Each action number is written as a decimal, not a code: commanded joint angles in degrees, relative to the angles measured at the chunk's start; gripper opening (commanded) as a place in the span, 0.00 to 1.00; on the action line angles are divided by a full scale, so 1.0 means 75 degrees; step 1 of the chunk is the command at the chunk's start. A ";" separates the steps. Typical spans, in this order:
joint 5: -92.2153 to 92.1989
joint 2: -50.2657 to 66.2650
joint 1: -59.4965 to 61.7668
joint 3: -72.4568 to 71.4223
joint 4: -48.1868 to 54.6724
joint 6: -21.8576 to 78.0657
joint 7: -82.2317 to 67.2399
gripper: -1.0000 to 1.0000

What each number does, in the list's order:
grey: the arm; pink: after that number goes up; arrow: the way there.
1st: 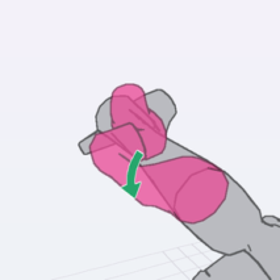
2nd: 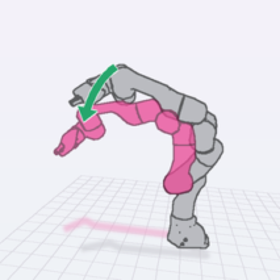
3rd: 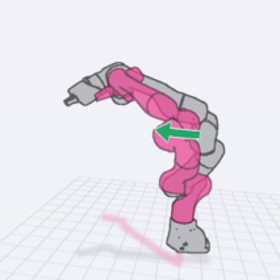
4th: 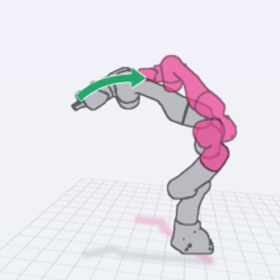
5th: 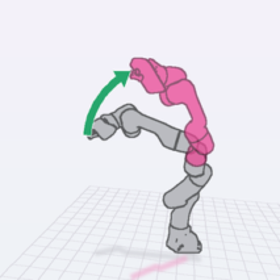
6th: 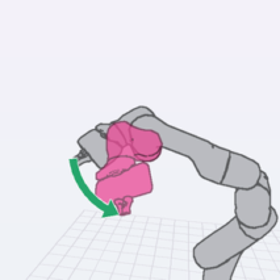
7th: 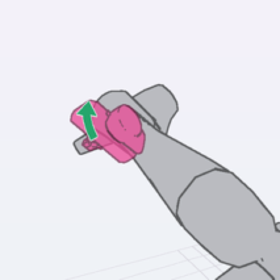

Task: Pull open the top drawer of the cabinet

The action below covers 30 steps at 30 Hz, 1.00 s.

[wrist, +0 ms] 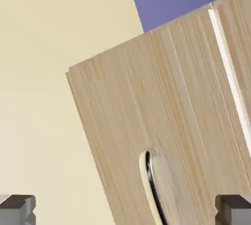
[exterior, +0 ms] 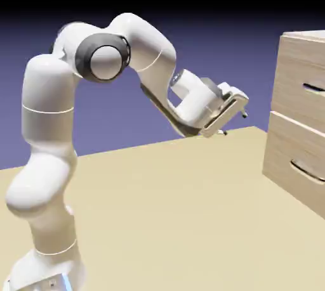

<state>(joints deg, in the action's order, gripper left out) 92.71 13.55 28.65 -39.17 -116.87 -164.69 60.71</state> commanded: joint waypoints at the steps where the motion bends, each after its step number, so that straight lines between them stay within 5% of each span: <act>1: 0.0333 0.0166 0.0105 -0.0141 0.0158 0.0033 0.0066 0.50; 30: 0.9437 0.4704 0.2986 -0.3988 0.4492 0.0949 0.1859 0.50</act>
<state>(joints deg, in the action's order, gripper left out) 163.49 48.84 51.04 -69.08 -83.19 -157.57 74.65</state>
